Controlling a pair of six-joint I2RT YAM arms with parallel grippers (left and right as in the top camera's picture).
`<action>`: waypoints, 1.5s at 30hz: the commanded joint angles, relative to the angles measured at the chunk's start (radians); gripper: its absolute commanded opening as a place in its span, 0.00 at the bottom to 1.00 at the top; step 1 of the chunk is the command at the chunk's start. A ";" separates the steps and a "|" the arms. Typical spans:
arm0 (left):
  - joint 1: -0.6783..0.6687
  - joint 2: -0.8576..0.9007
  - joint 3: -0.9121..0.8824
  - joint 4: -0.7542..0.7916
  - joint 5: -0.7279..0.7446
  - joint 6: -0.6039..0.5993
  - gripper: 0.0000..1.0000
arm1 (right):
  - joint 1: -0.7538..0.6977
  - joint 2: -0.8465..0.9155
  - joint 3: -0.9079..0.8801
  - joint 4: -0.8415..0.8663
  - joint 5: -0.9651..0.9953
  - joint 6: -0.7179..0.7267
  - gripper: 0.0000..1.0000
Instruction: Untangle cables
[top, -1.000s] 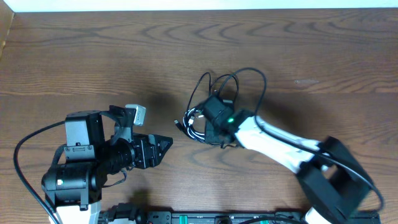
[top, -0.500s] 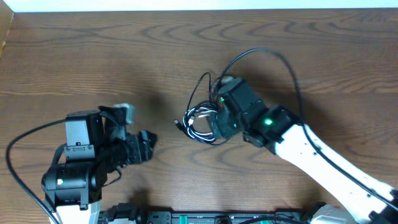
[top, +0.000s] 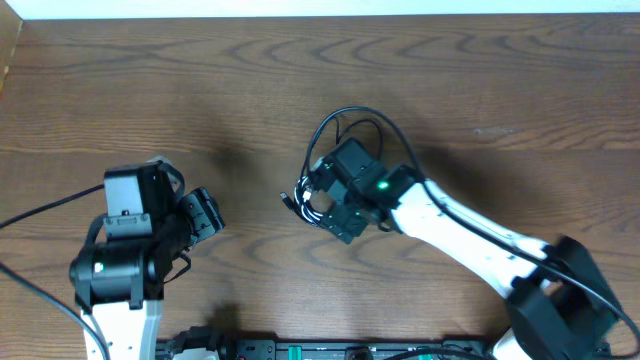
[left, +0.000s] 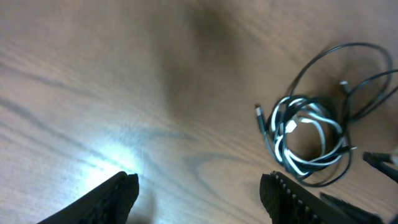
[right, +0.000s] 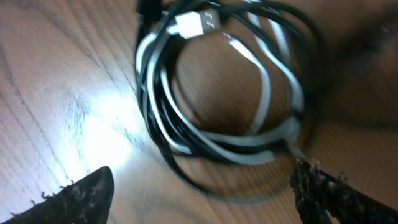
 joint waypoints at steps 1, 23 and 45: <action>0.004 0.033 0.000 -0.025 -0.022 -0.030 0.68 | 0.042 0.080 -0.004 0.043 -0.050 -0.050 0.87; 0.004 0.065 0.000 -0.050 -0.003 -0.029 0.68 | 0.126 0.172 -0.004 0.150 -0.049 0.062 0.32; 0.004 0.065 0.000 -0.082 -0.003 -0.023 0.68 | 0.081 -0.265 0.214 0.097 0.063 0.225 0.01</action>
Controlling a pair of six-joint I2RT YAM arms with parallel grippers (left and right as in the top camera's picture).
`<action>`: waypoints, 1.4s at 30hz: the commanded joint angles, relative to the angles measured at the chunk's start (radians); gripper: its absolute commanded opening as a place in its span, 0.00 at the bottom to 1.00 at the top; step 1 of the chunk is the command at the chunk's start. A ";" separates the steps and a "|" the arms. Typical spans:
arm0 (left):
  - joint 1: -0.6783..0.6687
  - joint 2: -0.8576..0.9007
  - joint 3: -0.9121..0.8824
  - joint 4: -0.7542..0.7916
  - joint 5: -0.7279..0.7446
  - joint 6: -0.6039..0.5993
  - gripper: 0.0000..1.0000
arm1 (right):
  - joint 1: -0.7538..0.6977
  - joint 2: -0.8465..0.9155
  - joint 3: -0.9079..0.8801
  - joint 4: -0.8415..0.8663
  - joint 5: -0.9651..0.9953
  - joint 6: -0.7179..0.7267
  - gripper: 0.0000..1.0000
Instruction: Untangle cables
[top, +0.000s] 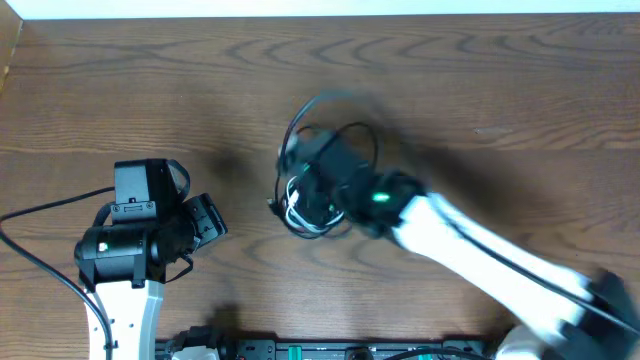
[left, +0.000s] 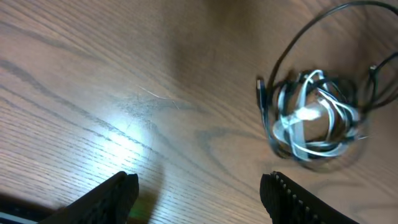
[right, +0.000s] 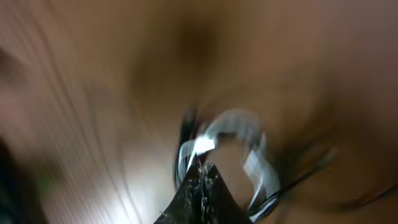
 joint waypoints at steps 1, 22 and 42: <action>0.003 0.001 0.000 -0.002 -0.002 -0.006 0.68 | -0.021 -0.227 0.103 0.032 0.123 0.006 0.01; 0.092 -0.049 0.099 0.082 0.014 0.024 0.64 | -0.038 0.009 0.055 -0.226 0.043 -0.108 0.92; 0.126 -0.178 0.152 0.004 0.024 0.089 0.76 | 0.021 0.373 0.055 -0.060 -0.148 -0.203 0.88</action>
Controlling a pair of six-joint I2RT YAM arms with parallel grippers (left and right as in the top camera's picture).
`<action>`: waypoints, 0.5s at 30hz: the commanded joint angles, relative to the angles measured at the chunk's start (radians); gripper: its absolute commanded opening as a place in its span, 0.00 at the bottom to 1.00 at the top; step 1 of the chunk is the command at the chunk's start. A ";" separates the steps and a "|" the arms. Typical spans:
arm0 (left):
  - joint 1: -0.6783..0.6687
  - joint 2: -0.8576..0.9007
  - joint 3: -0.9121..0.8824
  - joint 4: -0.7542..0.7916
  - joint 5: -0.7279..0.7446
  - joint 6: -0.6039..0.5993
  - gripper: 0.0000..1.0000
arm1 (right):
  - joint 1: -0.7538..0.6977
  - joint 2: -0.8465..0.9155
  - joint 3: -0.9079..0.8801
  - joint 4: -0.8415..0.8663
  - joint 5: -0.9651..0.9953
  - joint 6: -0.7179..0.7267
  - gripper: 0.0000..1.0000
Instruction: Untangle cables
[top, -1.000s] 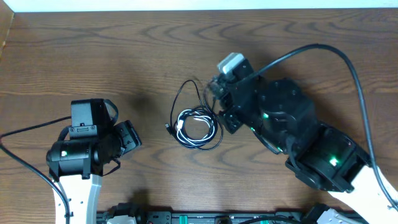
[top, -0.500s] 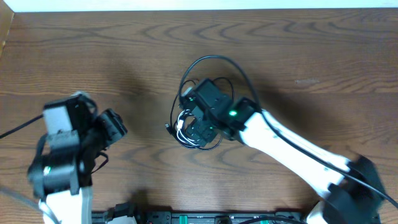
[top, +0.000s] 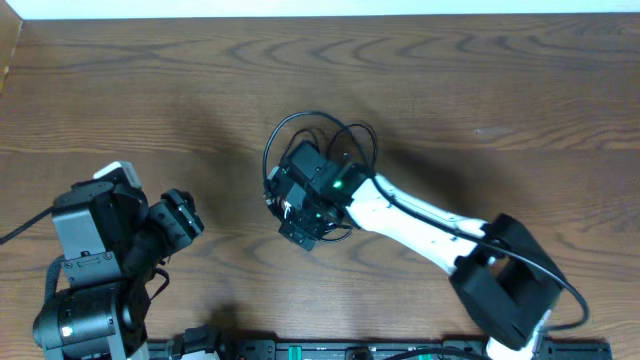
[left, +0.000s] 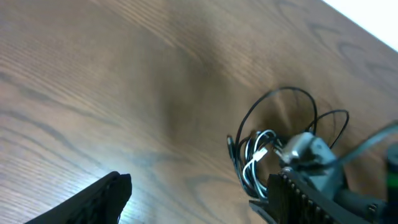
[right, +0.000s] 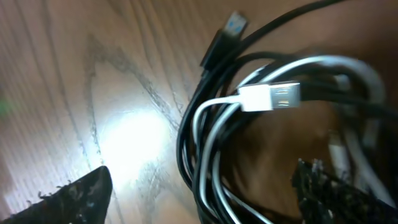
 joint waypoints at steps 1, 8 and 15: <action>0.005 -0.001 0.011 -0.016 -0.002 0.020 0.75 | 0.021 0.063 0.002 0.003 -0.017 -0.018 0.88; 0.005 -0.001 0.011 -0.035 -0.002 0.019 0.76 | 0.040 0.080 0.002 0.029 -0.018 -0.001 0.83; 0.005 -0.001 0.011 -0.057 -0.002 0.019 0.76 | 0.043 0.081 0.002 0.051 -0.018 0.058 0.13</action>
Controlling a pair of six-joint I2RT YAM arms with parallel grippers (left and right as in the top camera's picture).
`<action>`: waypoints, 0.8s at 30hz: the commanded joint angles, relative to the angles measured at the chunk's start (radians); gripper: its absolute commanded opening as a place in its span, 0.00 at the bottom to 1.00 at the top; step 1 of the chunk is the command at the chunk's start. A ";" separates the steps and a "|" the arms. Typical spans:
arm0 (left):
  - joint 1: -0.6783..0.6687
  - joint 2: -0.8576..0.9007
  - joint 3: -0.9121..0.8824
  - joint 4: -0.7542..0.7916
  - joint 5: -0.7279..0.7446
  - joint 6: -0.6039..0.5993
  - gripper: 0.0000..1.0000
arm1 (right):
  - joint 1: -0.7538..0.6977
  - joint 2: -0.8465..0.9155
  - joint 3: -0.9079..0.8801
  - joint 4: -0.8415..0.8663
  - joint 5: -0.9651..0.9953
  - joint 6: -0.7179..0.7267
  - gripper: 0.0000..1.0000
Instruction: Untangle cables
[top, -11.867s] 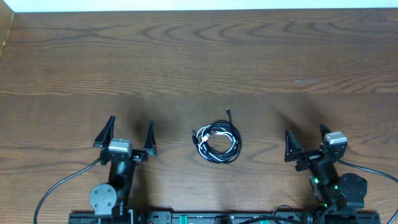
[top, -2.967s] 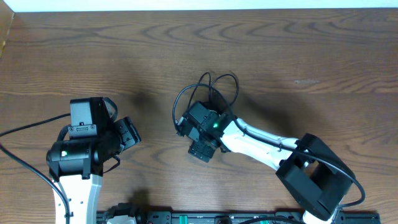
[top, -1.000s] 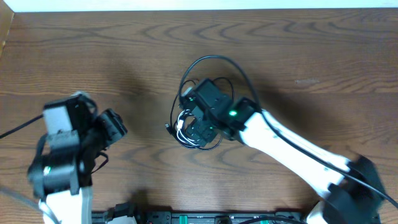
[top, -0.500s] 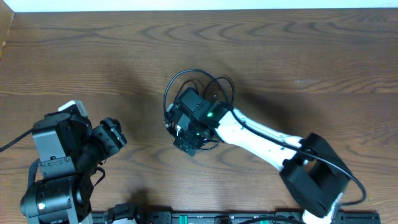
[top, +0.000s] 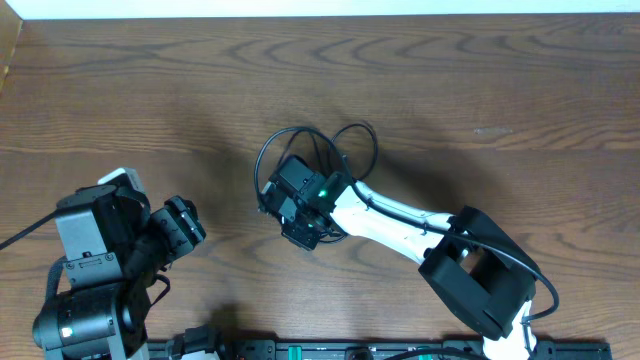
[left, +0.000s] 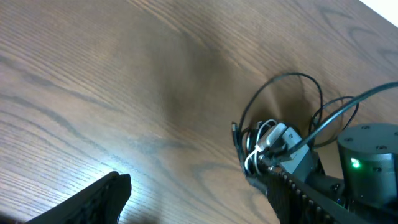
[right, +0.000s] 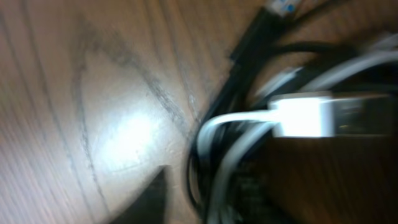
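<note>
A tangle of black and white cables (top: 263, 165) lies mid-table, with black loops spreading up and to the right. My right gripper (top: 297, 216) sits on top of the tangle's left part. In the blurred right wrist view its fingers (right: 149, 194) are narrowed around black and white strands, just below a white USB plug (right: 323, 115). My left gripper (top: 185, 226) hovers open at the lower left, well apart from the tangle. Its wrist view shows the cables (left: 264, 138) and the right arm ahead, between wide-set fingers (left: 109, 193).
Bare dark wood table (top: 480, 90) all round the tangle. A black equipment rail (top: 330, 350) runs along the front edge. The right arm's white link (top: 390, 222) stretches from the tangle toward the lower right.
The right gripper's fingers, wide apart around the strands before, now stand close together on them. The tangle and right wrist sit slightly further left. The left arm has barely moved.
At first the right gripper hung open over the coil right of centre, with the left gripper open at the lower left. Then it was blurred, with the tangle further left. Later it was open again on the bundle, the left arm drawn back; now it is narrowed on strands.
</note>
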 joint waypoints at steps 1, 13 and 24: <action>0.005 -0.001 0.011 -0.016 -0.002 0.010 0.76 | 0.007 0.000 0.003 0.011 -0.012 0.067 0.01; 0.004 -0.001 0.010 -0.054 -0.002 0.066 0.75 | 0.001 -0.099 0.060 -0.092 -0.010 0.161 0.01; 0.004 -0.001 0.008 -0.056 0.038 0.071 0.73 | -0.015 -0.505 0.231 -0.159 0.105 0.037 0.01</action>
